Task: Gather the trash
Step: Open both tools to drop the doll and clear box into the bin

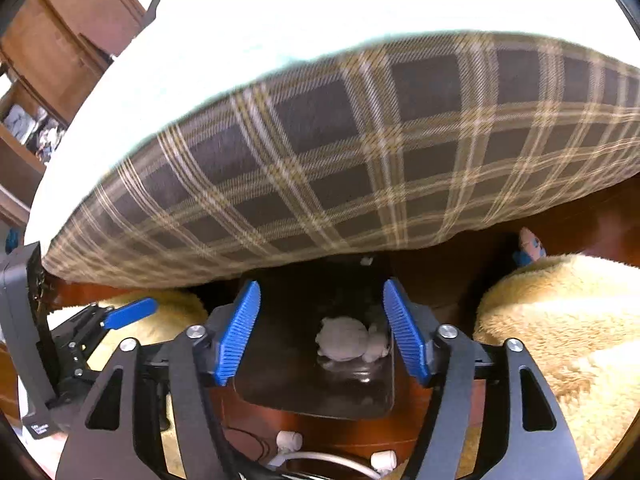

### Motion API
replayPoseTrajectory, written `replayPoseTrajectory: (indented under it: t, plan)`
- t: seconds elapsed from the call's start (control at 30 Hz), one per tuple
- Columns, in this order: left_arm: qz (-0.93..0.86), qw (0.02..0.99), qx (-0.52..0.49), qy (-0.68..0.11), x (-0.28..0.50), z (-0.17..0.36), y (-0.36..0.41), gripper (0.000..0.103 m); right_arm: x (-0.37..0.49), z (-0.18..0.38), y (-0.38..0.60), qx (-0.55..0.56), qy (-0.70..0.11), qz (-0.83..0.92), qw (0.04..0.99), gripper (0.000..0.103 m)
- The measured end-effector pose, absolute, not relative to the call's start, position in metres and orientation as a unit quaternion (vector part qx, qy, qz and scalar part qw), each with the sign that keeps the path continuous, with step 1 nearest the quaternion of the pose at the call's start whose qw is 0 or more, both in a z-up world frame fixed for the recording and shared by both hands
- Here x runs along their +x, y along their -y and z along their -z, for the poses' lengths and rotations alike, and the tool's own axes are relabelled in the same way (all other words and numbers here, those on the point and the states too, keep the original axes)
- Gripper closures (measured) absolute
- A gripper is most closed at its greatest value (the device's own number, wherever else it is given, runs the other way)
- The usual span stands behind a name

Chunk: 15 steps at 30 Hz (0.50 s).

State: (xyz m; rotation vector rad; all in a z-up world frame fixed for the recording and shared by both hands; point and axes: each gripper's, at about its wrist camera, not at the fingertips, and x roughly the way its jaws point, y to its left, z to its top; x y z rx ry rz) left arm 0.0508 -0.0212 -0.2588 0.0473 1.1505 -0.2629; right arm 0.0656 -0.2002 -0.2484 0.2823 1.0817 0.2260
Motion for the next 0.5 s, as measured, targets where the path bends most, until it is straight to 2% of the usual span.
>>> replayPoseTrajectory:
  t: [0.07,0.4,0.5]
  plan:
    - [0.119,0.842,0.022,-0.526,0.048,0.244,0.015,0.017,0.064,0.238,0.205,0.135,-0.501,-0.103,0.848,0.026]
    - [0.108,0.888,0.016,-0.446,0.042,0.168,-0.012,0.011,0.064,0.165,0.222,0.122,-0.426,-0.094,0.892,0.022]
    - [0.107,0.897,0.015,-0.429,0.047,0.146,-0.016,0.010,0.072,0.141,0.219,0.104,-0.397,-0.097,0.907,0.016]
